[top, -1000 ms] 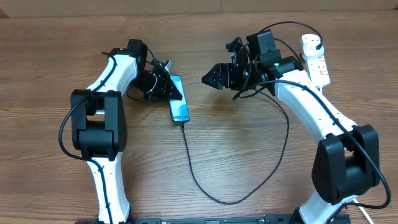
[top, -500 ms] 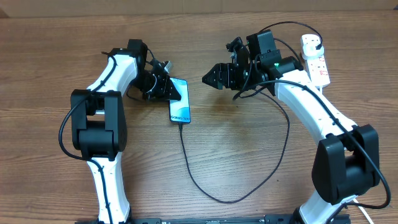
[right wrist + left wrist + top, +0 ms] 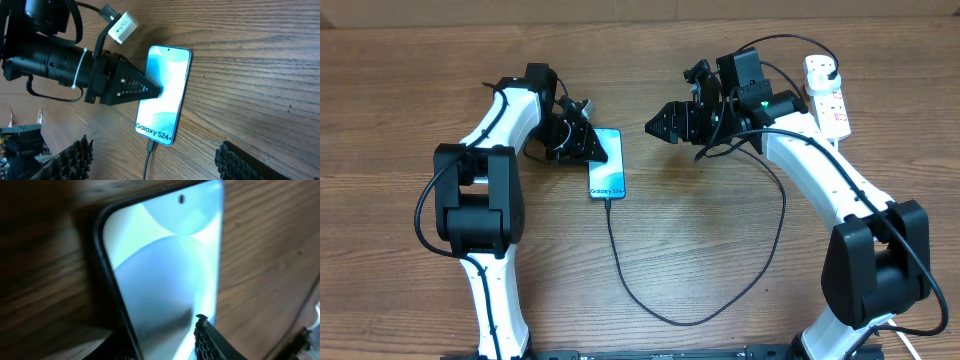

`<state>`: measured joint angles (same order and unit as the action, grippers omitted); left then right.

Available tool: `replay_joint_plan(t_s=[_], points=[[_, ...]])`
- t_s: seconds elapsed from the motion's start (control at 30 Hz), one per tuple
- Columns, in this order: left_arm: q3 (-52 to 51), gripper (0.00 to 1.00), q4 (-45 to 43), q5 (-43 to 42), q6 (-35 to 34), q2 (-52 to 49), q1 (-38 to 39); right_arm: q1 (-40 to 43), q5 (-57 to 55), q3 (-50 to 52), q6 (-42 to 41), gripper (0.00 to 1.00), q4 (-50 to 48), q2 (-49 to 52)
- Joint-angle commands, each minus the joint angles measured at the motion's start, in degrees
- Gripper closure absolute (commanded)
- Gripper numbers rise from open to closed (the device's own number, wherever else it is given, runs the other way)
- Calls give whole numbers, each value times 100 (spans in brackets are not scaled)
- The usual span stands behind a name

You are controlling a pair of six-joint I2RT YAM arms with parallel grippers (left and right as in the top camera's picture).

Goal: Plug charger to phone and switch on socket

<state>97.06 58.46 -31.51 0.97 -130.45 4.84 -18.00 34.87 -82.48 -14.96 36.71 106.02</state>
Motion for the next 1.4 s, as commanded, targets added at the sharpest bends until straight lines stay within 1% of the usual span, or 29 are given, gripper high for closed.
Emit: replay_joint_plan(t_s=[0.0, 0.13, 0.2, 0.23, 0.27, 0.3, 0.33, 0.37, 0.4, 0.5, 0.67, 0.77, 0.93, 1.1, 1.2, 1.27, 1.3, 1.33, 1.37], points=[[-26, 65, 7, 531, -308, -50, 7, 7, -101, -42, 46, 21, -7, -122], [-26, 65, -4, 984, -546, -50, 7, 7, -122, -42, 44, 21, -4, -122], [-26, 60, -24, 1250, -721, -50, 7, 7, -168, -42, 46, 21, 7, -122], [-26, 52, -28, 1386, -820, -50, 7, 7, -184, -42, 46, 21, 7, -122], [-20, 46, -26, 1480, -859, -50, 7, 7, -184, -42, 46, 21, 7, -122], [-11, 36, -22, 1635, -874, -48, 7, 7, -184, -42, 46, 21, 4, -122], [9, 28, 0, 1725, -881, -35, 7, 7, -184, -42, 46, 21, 4, -122], [39, 24, 24, 1784, -901, -28, 7, 7, -184, -42, 46, 21, 4, -122], [76, 22, 61, 1825, -938, -13, 7, 7, -184, -42, 46, 21, 4, -122], [348, 21, 297, 1923, -997, 68, 7, 35, -184, -44, 46, 21, 4, -122], [1040, 24, 815, 2015, -999, 417, 7, 236, -181, -101, 48, 21, 190, -138], [1456, 25, 1016, 2015, -999, 815, 7, 470, -184, -173, 70, 23, 470, -203], [1886, 25, 1093, 2004, -1185, 1729, 7, 881, -238, -210, 503, 23, 848, -562], [1915, 24, 1058, 1982, -1281, 2686, 7, 1272, -787, -214, 568, 23, 1134, -1093], [1915, 23, 1099, 1985, -1281, 3088, 7, 1523, -1303, -214, 584, 23, 1233, -1381], [1915, 18, 1172, 1987, -1281, 3289, 7, 1711, -1696, -214, 496, 23, 1263, -1488], [1915, 3, 1213, 1989, -1281, 3362, 7, 1829, -1961, -214, 328, 23, 1272, -1515], [1915, 0, 1248, 1991, -1279, 3407, 7, 1954, -2221, -214, 136, 23, 1274, -1517], [1915, 0, 1285, 1991, -1279, 3434, 7, 2087, -2444, -214, -37, 22, 1274, -1515]])
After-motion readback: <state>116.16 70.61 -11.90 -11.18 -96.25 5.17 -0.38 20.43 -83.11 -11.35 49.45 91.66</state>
